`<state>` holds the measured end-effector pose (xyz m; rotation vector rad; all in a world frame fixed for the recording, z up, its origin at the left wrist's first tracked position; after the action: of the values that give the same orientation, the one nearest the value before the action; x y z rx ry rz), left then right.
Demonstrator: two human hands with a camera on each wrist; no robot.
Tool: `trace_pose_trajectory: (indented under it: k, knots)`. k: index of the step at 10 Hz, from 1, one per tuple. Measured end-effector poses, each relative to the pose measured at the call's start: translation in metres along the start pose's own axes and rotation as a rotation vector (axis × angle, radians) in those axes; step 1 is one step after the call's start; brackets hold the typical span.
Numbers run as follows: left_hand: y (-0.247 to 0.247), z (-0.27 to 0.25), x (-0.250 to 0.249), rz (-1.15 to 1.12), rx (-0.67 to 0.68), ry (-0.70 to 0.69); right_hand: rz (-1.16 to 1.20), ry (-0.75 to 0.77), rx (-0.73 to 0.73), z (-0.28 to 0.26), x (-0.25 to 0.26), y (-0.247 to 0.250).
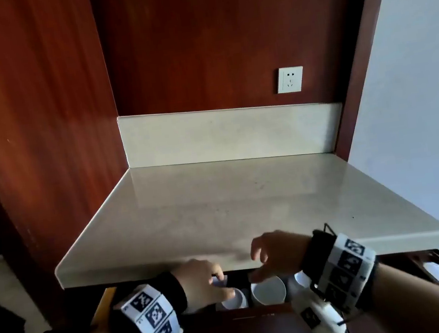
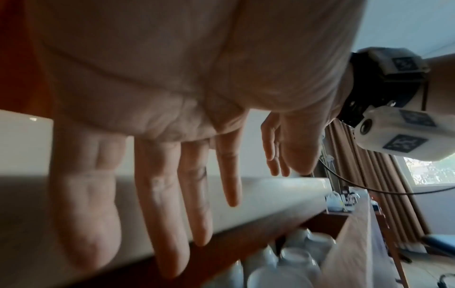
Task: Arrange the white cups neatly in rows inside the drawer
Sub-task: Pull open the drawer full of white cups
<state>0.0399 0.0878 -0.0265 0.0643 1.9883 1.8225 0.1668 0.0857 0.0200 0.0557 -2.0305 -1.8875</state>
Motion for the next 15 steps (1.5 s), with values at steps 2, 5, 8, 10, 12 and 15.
trace_pose_trajectory:
  k: [2, 5, 8, 10, 12, 15]
  knots:
    - [-0.039, -0.014, -0.002, 0.063, 0.205, -0.006, -0.124, -0.030, 0.159, -0.003, 0.000, -0.066]
    - [-0.047, -0.022, -0.007, 0.164, 0.129, -0.075, -0.060, -0.110, 0.098, -0.007, 0.002, -0.096]
    - [-0.053, -0.059, -0.016, 0.053, 0.059, -0.043, -0.097, -0.103, 0.036, -0.045, 0.011, -0.105]
    - [-0.069, -0.103, -0.019, -0.036, 0.009, -0.010, -0.112, -0.046, 0.045, -0.095, 0.024, -0.122]
    - [-0.080, -0.146, -0.028, -0.001, -0.026, -0.039, -0.316, 0.153, 0.006, -0.144, 0.053, -0.130]
    - [-0.089, -0.194, -0.045, 0.041, -0.082, -0.061, -0.234, 0.143, -0.048, -0.205, 0.076, -0.126]
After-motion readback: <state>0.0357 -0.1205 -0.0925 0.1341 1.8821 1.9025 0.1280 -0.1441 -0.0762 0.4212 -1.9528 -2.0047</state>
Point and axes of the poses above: each hand's wrist, its own z-axis towards the middle knuckle, its own y-axis out of the back of the hand, x = y × z, the point moved 10 cm from there along z, towards the middle knuckle, and after that the axes turned 14 degrees about -x, right-handed, at the moved point
